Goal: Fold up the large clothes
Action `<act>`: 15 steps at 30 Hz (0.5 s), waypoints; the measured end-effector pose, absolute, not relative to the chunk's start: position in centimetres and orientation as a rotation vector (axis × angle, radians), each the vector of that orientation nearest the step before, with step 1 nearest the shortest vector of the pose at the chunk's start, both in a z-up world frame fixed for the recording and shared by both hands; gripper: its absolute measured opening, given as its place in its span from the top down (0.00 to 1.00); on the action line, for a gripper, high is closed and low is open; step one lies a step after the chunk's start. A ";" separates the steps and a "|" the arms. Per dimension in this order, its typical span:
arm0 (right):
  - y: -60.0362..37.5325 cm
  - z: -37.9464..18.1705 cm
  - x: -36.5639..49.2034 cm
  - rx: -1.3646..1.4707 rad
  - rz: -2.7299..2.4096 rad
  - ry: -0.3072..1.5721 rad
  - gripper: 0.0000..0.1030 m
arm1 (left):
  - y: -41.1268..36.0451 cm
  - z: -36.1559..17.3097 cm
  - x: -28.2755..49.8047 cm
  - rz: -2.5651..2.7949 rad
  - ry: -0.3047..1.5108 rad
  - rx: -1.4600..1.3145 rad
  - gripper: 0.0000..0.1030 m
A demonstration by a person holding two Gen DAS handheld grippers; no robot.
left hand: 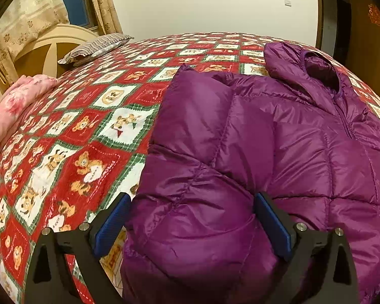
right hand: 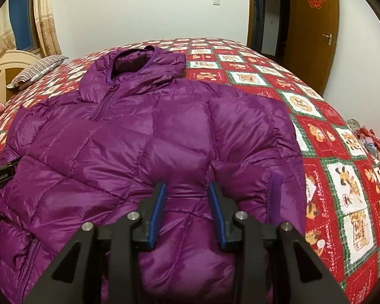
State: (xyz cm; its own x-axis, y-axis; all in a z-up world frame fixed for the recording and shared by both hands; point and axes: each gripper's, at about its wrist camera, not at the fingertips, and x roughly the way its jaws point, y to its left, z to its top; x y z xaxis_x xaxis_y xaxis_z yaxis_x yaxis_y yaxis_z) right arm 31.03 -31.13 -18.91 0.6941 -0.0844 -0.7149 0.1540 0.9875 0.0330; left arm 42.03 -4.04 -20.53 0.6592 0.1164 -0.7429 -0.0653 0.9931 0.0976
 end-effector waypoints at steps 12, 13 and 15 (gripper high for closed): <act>-29.5 -13.0 30.2 0.105 -0.066 0.701 0.52 | -2.8 -14.1 42.8 0.089 0.717 0.059 0.03; -28.6 -13.0 31.0 0.083 -0.050 0.708 0.52 | -2.8 -13.9 43.5 0.105 0.706 0.077 0.03; -27.2 -13.3 32.3 0.055 -0.035 0.714 0.52 | -2.7 -14.5 45.9 0.117 0.736 0.097 0.03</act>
